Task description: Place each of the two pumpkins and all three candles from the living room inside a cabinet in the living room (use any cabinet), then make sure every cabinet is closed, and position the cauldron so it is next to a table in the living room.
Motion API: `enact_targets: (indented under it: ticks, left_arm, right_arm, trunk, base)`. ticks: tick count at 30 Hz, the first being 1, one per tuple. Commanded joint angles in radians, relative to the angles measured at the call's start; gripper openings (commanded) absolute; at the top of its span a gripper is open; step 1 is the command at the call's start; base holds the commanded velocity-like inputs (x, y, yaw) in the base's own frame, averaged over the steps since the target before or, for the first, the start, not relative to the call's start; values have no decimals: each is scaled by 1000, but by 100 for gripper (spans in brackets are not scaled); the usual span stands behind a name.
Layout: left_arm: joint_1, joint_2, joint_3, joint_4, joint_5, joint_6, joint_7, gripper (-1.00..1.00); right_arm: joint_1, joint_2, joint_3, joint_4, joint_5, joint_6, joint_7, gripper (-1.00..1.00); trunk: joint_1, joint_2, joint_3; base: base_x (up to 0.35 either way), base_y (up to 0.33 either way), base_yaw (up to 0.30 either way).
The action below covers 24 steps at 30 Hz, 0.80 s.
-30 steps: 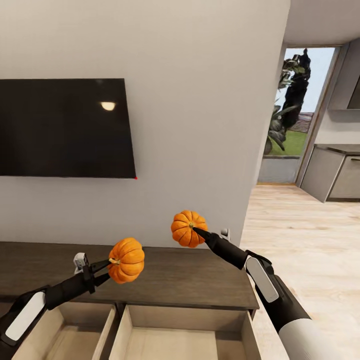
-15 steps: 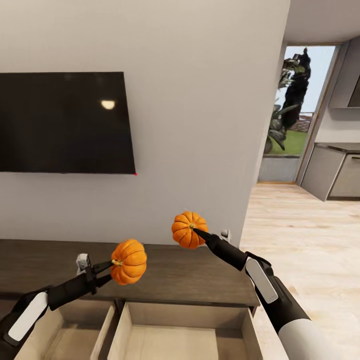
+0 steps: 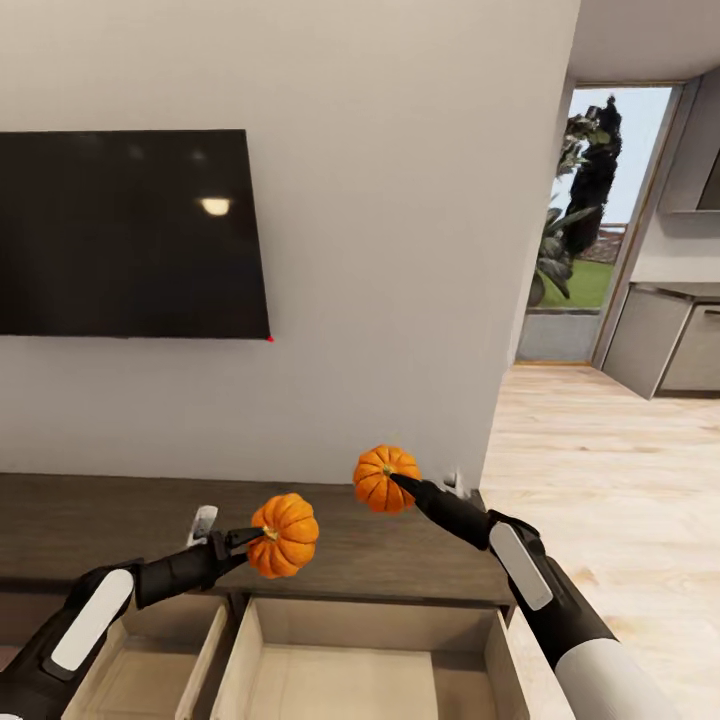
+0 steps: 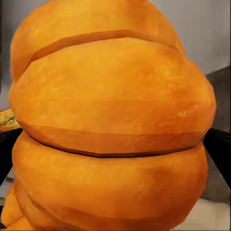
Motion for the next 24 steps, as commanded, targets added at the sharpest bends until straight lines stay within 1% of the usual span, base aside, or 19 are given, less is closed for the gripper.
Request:
enact_targets:
  ticks: [1,2,3,4,5,6,7,8,9,10,11,14,16,20,23,24]
  left_arm:
    - [-1,-12,-1,-19,5,3,59,-100]
    - [-1,-27,-1,-37,5,3,124,-100]
    - [-1,-51,-2,-63,5,3,226,-100]
    - [-1,-68,-2,-80,5,2,298,-100]
    - [-1,-95,-2,-105,5,2,409,-100]
    - [-1,-113,-3,-119,5,1,484,-100]
    - [-1,-141,-6,-132,6,0,596,-100]
    - [-1,-161,-11,-137,6,-1,664,-100]
    - [-1,-188,-24,-142,5,-2,748,-100]
    - [-1,-202,-33,-144,5,-2,789,-100]
    - [-1,-216,-46,-146,5,-3,830,-100]
    - [-1,-227,-90,-148,4,-4,865,-100]
    - [-1,-228,-125,-148,3,-4,874,-100]
    - [-1,-230,-178,-139,1,-7,879,-100]
    - [-1,-230,-197,-125,-17,-27,880,-100]
    - [-1,-230,-197,-125,-17,-27,880,-100]
  right_arm:
    - [-1,0,3,3,-24,8,-58,-100]
    - [-1,-1,4,6,-24,9,-113,-100]
    - [-1,-1,7,8,-25,10,-188,-100]
    - [-1,-1,8,10,-25,11,-231,-100]
    - [-1,-1,9,12,-25,13,-287,-100]
    - [-1,-2,9,13,-26,15,-315,-100]
    - [-1,-1,10,17,-26,27,-349,-100]
    - [-3,-1,9,26,-26,41,-372,-100]
    - [-4,-1,9,44,-26,64,-404,-100]
    - [-5,-1,9,50,-26,81,-422,-100]
    - [-6,-2,8,55,-26,116,-443,-100]
    - [-6,-3,9,68,-24,196,-459,-100]
    - [-7,-3,11,71,-25,222,-461,-100]
    - [-7,-2,17,78,-24,237,-464,-100]
    - [-7,-2,45,99,-20,233,-464,-100]
    - [-7,-2,45,99,-20,233,-464,-100]
  trunk:
    - [4,-8,-4]
    - [8,-15,-7]
    - [11,-22,-10]
    - [15,-29,-13]
    - [19,-36,-17]
    - [23,-43,-20]
    - [27,-50,-23]
    - [31,-57,-26]
    - [34,-64,-29]
    - [38,-71,-32]
    - [42,-78,-35]
    - [54,-99,-45]
    - [61,-113,-51]
    - [77,-141,-64]
    - [88,-162,-73]
    - [92,-169,-76]
  base:
    - [0,0,0]
    - [0,0,0]
    - [0,0,0]
    - [0,0,0]
    - [0,0,0]
    - [0,0,0]
    - [0,0,0]
    - [0,0,0]
    - [0,0,0]
    - [0,0,0]
    - [0,0,0]
    - [0,0,0]
    - [0,0,0]
    - [0,0,0]
    - [0,0,0]
    - [0,0,0]
